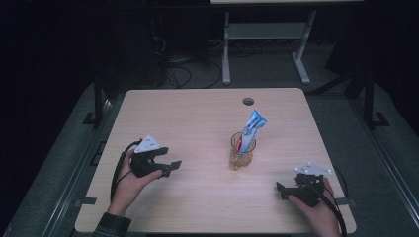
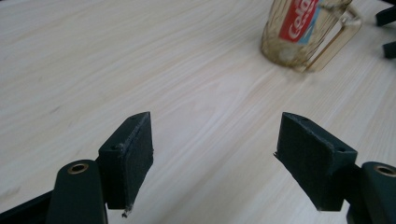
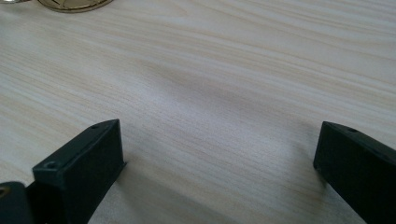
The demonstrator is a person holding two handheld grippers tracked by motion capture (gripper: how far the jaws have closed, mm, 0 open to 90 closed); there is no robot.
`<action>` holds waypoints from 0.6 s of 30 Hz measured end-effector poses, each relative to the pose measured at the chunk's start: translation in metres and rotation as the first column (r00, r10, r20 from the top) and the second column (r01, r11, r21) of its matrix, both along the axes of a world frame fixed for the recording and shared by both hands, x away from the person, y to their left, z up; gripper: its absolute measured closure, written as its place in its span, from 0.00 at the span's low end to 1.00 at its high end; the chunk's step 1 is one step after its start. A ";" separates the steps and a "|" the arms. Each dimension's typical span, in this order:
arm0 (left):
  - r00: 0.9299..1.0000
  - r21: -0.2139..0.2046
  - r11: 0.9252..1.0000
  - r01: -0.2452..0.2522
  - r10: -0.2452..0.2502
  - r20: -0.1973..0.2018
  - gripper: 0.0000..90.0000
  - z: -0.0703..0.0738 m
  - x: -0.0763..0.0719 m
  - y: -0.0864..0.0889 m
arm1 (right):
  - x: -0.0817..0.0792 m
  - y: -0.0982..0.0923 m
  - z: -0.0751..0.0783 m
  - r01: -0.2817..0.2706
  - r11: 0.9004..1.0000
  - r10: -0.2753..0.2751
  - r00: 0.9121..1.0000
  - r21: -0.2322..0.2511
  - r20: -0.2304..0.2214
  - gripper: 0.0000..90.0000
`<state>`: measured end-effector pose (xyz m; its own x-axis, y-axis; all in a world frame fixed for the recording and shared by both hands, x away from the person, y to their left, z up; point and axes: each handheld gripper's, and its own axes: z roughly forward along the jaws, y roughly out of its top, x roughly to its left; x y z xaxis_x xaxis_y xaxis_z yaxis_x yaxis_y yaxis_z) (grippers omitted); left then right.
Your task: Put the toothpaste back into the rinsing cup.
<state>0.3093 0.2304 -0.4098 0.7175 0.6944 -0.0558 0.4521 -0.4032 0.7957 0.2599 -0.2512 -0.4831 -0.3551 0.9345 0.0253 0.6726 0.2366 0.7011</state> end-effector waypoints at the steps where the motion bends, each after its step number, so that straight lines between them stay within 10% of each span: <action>1: 1.000 0.009 1.000 -0.012 0.012 -0.004 0.29 -0.002 -0.003 0.003 | 0.000 0.000 0.000 0.000 1.000 0.000 1.000 0.000 0.000 0.01; 18: 0.987 0.107 0.983 -0.152 0.156 -0.038 0.25 -0.040 -0.031 0.048 | 0.000 0.000 0.000 0.000 1.000 0.000 1.000 0.000 0.000 0.01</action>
<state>0.2787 0.2780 -0.4494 0.5998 0.8001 -0.0083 0.5506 -0.4051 0.7299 0.2599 -0.2512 -0.4831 -0.3552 0.9344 0.0253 0.6726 0.2367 0.7011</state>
